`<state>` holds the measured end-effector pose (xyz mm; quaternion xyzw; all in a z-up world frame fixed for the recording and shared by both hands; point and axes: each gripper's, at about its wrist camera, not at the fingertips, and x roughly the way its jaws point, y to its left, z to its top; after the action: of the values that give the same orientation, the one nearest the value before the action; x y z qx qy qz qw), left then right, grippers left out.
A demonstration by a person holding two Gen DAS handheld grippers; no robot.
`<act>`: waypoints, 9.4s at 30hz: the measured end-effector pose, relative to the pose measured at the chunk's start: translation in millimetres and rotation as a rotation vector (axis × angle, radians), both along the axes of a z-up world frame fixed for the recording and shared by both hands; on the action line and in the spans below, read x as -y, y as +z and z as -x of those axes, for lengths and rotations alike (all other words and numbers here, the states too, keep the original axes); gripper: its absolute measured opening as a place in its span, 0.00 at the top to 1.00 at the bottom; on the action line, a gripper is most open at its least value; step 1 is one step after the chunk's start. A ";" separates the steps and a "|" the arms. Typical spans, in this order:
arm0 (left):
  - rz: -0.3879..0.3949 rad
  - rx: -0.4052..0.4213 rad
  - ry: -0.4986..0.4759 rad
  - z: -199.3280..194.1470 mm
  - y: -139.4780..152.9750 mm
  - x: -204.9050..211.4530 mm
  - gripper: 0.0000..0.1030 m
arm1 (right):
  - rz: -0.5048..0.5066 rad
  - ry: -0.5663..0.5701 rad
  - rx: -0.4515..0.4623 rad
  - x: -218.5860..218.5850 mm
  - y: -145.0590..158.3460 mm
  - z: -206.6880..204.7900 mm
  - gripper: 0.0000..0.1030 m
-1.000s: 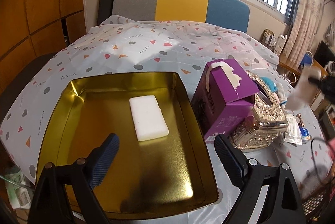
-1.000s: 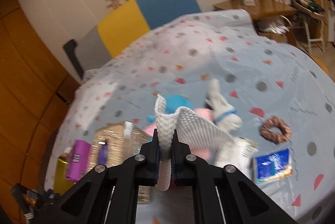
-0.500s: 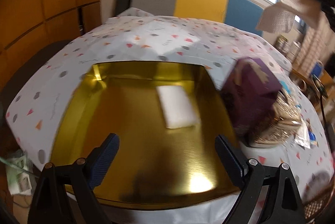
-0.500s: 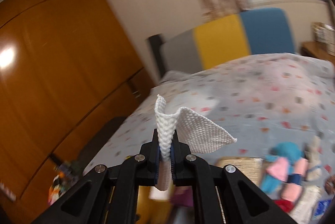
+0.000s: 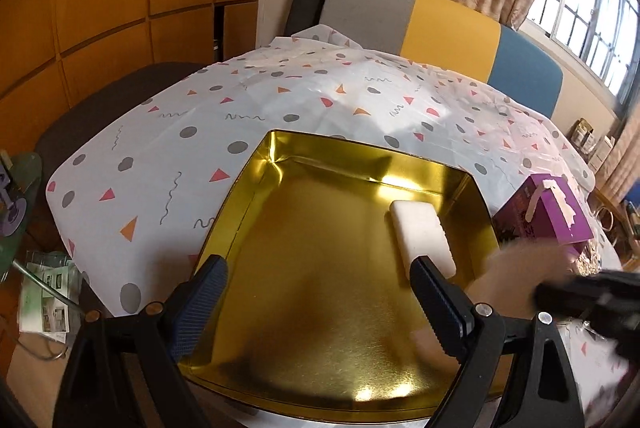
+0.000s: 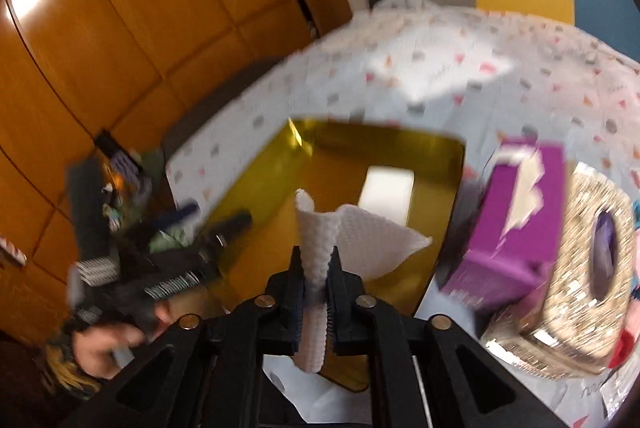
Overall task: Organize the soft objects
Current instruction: 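Carry the waffle towel into the gold tray and open the right tool, then reach the left tool to the blue teddy bear and grasp it, then lift the teddy bear with the left tool while the right tool grasps the beige mesh bundle, then carry the teddy bear into the gold tray and open the left tool, then carry the beige mesh bundle into the gold tray and open the right tool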
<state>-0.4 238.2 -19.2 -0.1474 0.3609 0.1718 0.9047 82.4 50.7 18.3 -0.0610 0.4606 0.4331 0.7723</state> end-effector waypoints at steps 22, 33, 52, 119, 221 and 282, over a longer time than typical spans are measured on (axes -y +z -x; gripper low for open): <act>-0.064 0.029 -0.184 -5.4 18.9 64.9 0.10 | 0.054 -0.186 0.221 69.6 3.1 20.4 0.53; -0.110 0.031 -0.302 -7.7 28.9 105.7 0.05 | 0.026 -0.464 0.235 170.1 11.6 -1.1 0.53; -0.105 0.155 -0.614 -27.9 92.2 196.2 0.03 | 0.003 -1.365 0.065 428.5 -45.2 -58.0 0.51; -0.029 -0.183 -0.779 -271.6 55.9 385.9 0.67 | -0.071 -1.163 -0.129 409.7 -74.1 -73.2 0.45; -0.034 0.032 -0.225 -31.5 16.1 81.3 0.15 | 0.202 -0.726 -0.047 254.8 -113.9 -130.8 0.76; 0.023 0.041 -0.045 15.5 3.1 -1.5 0.15 | 0.111 -0.028 0.001 -19.9 -64.7 10.6 0.67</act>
<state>-15.9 239.7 -16.1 -0.1534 0.3476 0.1443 0.9137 71.8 70.6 -46.4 -0.0974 0.4846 0.3959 0.7739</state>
